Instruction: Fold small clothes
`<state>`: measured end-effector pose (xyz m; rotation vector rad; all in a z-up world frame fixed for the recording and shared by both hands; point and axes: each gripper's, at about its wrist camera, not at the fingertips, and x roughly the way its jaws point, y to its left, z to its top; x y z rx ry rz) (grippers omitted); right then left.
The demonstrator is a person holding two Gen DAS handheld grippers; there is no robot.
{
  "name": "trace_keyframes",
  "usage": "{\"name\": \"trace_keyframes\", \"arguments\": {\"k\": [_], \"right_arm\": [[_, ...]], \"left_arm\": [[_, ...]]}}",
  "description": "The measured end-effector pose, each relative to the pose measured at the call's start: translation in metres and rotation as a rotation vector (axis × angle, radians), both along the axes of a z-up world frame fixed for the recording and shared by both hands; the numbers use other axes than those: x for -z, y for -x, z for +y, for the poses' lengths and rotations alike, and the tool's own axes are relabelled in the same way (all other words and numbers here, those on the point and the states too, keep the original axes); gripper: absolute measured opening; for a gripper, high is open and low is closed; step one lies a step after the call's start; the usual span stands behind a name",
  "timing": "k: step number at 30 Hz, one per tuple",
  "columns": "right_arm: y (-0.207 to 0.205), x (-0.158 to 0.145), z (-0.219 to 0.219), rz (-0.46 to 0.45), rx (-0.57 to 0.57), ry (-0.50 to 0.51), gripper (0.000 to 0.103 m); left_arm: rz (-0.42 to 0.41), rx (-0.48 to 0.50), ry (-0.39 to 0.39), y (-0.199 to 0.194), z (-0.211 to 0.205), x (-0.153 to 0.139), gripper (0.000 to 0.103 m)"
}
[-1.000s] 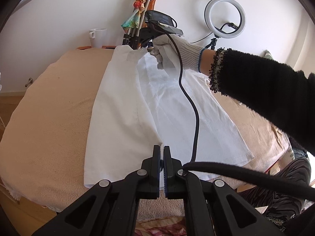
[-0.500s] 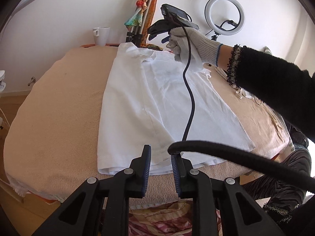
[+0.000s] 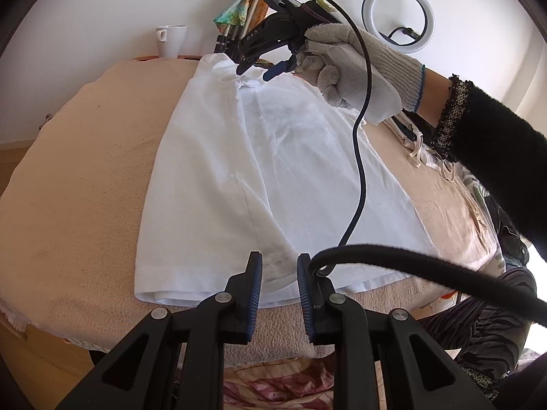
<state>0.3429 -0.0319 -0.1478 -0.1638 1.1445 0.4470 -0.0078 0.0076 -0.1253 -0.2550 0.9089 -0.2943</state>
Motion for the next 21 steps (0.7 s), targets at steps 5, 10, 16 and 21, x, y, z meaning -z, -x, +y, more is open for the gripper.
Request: {"name": "trace_keyframes", "arguments": {"k": [5,10,16,21], "right_arm": [[-0.004,0.014,0.002,0.037,0.009,-0.003,0.052],[-0.007,0.019,0.006,0.039,0.0,0.011,0.052],[-0.01,0.023,0.016,0.025,-0.006,0.043,0.052],[-0.008,0.029,0.026,0.011,-0.016,0.074,0.052]], "left_arm": [[0.006,-0.022,-0.011,-0.003,0.0,0.0,0.02],[0.006,-0.041,-0.014,-0.004,0.001,-0.001,0.02],[0.039,-0.019,-0.097,-0.009,-0.015,0.013,0.017],[-0.02,0.013,-0.2,-0.006,-0.03,0.015,0.003]]}}
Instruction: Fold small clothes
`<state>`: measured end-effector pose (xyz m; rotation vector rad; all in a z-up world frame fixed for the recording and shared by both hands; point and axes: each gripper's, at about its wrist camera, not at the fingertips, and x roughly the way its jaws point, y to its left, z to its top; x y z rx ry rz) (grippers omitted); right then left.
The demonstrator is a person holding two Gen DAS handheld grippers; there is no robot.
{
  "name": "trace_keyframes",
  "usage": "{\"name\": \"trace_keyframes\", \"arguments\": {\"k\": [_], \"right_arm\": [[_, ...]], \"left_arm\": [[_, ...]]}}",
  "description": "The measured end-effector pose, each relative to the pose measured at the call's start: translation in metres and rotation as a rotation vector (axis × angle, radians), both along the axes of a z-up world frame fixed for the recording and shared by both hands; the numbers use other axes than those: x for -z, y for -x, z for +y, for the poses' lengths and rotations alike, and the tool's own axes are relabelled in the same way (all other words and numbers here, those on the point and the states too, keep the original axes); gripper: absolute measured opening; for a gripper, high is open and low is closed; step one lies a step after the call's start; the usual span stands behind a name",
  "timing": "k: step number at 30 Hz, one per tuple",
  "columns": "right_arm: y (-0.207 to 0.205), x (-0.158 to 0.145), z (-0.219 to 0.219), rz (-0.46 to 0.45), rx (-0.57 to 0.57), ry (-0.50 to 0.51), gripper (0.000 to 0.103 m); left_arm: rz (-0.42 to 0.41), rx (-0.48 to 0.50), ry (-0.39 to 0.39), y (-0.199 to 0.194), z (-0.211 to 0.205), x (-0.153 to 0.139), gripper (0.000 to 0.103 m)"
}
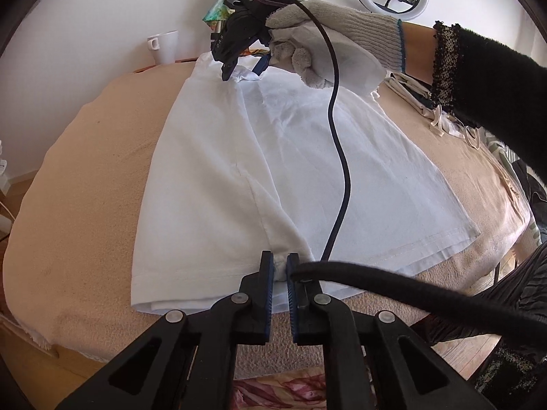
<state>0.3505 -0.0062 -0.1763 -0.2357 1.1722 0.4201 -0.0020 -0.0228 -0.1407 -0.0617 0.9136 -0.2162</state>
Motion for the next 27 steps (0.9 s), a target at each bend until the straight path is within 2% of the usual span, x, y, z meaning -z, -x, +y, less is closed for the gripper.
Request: {"name": "trace_keyframes", "arguments": {"k": [2,3,5,6,7,9,13,19,20,22,23,27], "right_arm": [[0.001,0.0,0.003,-0.007,0.0,0.009,0.05],[0.001,0.0,0.003,-0.008,0.003,0.009,0.047],[0.001,-0.001,0.002,-0.008,0.014,0.008,0.036],[0.0,-0.002,0.001,-0.006,0.02,0.005,0.024],[-0.001,-0.003,-0.001,-0.002,0.024,-0.004,0.015],[-0.002,-0.006,-0.006,-0.01,0.038,-0.014,0.007],[-0.004,-0.015,-0.022,-0.007,0.066,-0.087,0.005],[-0.003,-0.016,-0.032,0.022,0.077,-0.116,0.006],[-0.003,-0.015,-0.033,0.046,0.079,-0.127,0.01],[0.003,-0.017,-0.037,0.051,0.091,-0.138,0.042],[0.006,-0.019,-0.037,0.046,0.088,-0.137,0.047],[0.014,-0.018,-0.03,0.075,0.054,-0.14,0.048]], "left_arm": [[-0.004,0.0,0.015,0.002,0.002,-0.001,0.002],[0.001,-0.007,0.057,0.002,0.008,-0.002,0.001],[-0.004,-0.033,0.145,0.005,0.023,-0.008,0.001],[-0.017,-0.045,0.156,0.007,0.029,-0.012,0.001],[-0.037,-0.052,0.149,0.01,0.032,-0.018,0.001],[-0.077,-0.057,0.141,0.016,0.036,-0.029,0.001],[-0.147,-0.032,0.063,0.025,0.035,-0.044,0.001],[-0.119,-0.021,0.084,0.023,0.035,-0.032,0.001],[-0.116,-0.019,0.091,0.022,0.036,-0.032,0.001],[-0.116,-0.02,0.097,0.021,0.037,-0.033,0.001],[-0.116,-0.02,0.1,0.021,0.037,-0.034,0.001],[-0.115,-0.02,0.103,0.022,0.035,-0.034,0.001]]}}
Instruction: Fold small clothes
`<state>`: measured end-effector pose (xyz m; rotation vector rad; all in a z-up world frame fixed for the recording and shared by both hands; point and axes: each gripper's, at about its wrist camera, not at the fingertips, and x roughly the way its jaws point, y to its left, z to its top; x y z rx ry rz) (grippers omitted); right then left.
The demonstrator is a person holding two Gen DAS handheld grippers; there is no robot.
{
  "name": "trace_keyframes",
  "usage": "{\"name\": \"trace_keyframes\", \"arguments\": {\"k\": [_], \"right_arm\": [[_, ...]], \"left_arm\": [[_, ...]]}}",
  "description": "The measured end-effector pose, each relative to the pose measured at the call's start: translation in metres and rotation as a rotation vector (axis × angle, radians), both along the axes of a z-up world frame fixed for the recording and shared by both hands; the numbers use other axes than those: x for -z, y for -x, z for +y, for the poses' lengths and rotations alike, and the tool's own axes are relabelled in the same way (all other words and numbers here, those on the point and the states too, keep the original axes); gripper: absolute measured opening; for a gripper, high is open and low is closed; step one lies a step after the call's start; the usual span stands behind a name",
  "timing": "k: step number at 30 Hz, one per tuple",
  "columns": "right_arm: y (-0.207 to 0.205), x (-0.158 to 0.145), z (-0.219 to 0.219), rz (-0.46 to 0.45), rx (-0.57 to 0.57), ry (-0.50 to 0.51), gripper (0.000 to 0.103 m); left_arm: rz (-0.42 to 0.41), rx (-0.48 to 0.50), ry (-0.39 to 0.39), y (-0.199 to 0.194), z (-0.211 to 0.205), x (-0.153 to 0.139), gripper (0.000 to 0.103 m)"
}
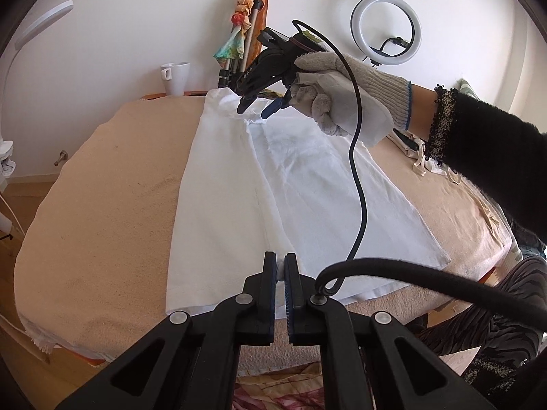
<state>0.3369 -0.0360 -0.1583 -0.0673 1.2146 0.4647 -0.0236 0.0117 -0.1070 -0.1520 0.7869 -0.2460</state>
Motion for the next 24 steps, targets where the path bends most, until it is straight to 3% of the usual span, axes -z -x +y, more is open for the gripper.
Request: {"name": "trace_keyframes", "arguments": {"k": [3,5,6,7,9,11,14,17,24], "right_arm": [[-0.002,0.007,0.012,0.001,-0.01,0.048,0.044],[-0.003,0.013,0.019,0.001,-0.01,0.073,0.032],[-0.004,0.016,0.023,0.0,-0.013,0.085,0.018],[-0.005,0.018,0.026,-0.004,-0.018,0.095,0.012],[-0.002,0.015,0.025,-0.023,-0.022,0.073,0.01],[-0.001,0.006,0.011,-0.038,-0.011,-0.012,0.009],[-0.006,0.007,-0.016,-0.02,0.032,-0.107,0.009],[-0.009,0.019,-0.026,-0.002,0.052,-0.103,0.009],[-0.001,0.012,-0.016,-0.076,0.012,-0.027,0.009]], "left_arm": [[-0.001,0.004,-0.012,0.001,-0.003,0.0,0.001],[0.0,0.005,-0.021,0.001,-0.003,0.001,0.001],[-0.001,0.005,-0.025,0.002,-0.002,0.001,0.001],[-0.003,0.004,-0.027,0.002,-0.002,0.0,0.001],[-0.032,0.0,-0.064,0.006,-0.006,-0.003,0.001],[-0.06,0.027,-0.111,0.01,-0.015,-0.005,0.001],[-0.012,0.092,-0.075,0.005,-0.028,0.006,0.001],[0.027,0.125,-0.06,-0.002,-0.039,0.016,0.001],[0.071,0.11,-0.044,-0.007,-0.031,0.022,0.002]]}}
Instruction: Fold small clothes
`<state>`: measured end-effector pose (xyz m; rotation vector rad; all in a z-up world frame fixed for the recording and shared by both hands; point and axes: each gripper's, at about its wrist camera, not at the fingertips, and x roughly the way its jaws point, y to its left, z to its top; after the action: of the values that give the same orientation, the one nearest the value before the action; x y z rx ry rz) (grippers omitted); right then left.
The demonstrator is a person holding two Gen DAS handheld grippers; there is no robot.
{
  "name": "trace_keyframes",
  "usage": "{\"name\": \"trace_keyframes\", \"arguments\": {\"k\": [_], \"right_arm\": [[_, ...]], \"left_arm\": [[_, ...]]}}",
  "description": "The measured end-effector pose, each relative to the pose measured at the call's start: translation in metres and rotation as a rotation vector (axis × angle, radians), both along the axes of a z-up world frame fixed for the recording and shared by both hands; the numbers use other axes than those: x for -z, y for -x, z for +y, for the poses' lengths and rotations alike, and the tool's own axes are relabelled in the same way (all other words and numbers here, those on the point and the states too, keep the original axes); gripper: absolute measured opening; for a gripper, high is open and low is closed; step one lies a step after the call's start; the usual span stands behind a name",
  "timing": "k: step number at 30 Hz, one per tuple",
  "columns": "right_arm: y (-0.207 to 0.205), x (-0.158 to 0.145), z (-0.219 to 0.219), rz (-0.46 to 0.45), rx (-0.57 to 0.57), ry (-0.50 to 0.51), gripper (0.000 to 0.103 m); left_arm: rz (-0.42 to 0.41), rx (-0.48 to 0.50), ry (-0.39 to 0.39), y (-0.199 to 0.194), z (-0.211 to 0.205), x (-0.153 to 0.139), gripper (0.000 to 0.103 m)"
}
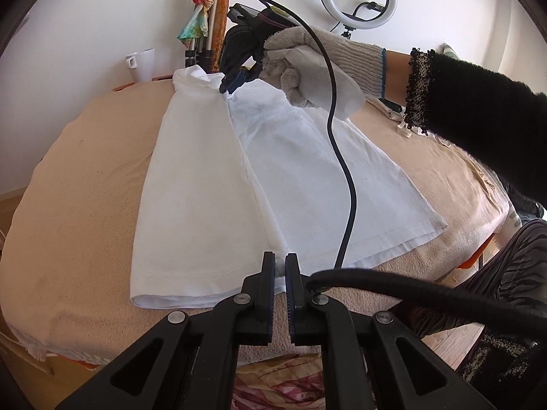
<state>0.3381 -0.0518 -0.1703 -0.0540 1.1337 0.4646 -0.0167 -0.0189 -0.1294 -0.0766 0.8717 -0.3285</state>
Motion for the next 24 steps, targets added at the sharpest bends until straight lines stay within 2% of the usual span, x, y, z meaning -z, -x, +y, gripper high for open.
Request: {"name": "trace_keyframes", "arguments": {"k": [3,5,8,9,11,12,13,14,19,24], "right_arm": [[0.001,-0.009,0.004,-0.088,0.021,0.099,0.009],[-0.001,-0.011,0.0,-0.072,0.016,0.088,0.009],[-0.002,-0.02,-0.012,-0.101,0.049,0.063,0.009],[-0.004,-0.022,-0.016,-0.1,0.059,0.046,0.015],[-0.011,-0.026,-0.023,-0.1,0.076,0.008,0.033],[-0.014,-0.027,-0.026,-0.106,0.089,0.0,0.048],[-0.017,-0.028,-0.029,-0.111,0.096,-0.005,0.056],[-0.021,-0.026,-0.029,-0.105,0.1,-0.003,0.06],[-0.026,-0.017,-0.039,-0.086,0.14,-0.005,0.061],[-0.003,-0.042,-0.067,-0.119,0.15,-0.074,0.061]], "left_arm": [[0.038,-0.007,0.005,-0.002,0.004,0.006,0.01],[0.033,-0.006,0.006,0.0,0.006,0.005,0.012],[-0.003,-0.014,-0.007,0.003,0.01,-0.002,0.013],[-0.012,-0.02,-0.011,0.004,0.011,-0.004,0.013],[-0.024,-0.038,-0.01,0.006,0.015,-0.007,0.013],[-0.027,-0.043,-0.006,0.006,0.018,-0.008,0.013],[-0.03,-0.05,-0.006,0.007,0.02,-0.009,0.013],[-0.032,-0.054,-0.005,0.007,0.022,-0.01,0.013],[-0.024,-0.048,-0.004,0.008,0.022,-0.009,0.015],[-0.072,-0.037,-0.069,0.012,0.016,-0.016,0.019]]}}
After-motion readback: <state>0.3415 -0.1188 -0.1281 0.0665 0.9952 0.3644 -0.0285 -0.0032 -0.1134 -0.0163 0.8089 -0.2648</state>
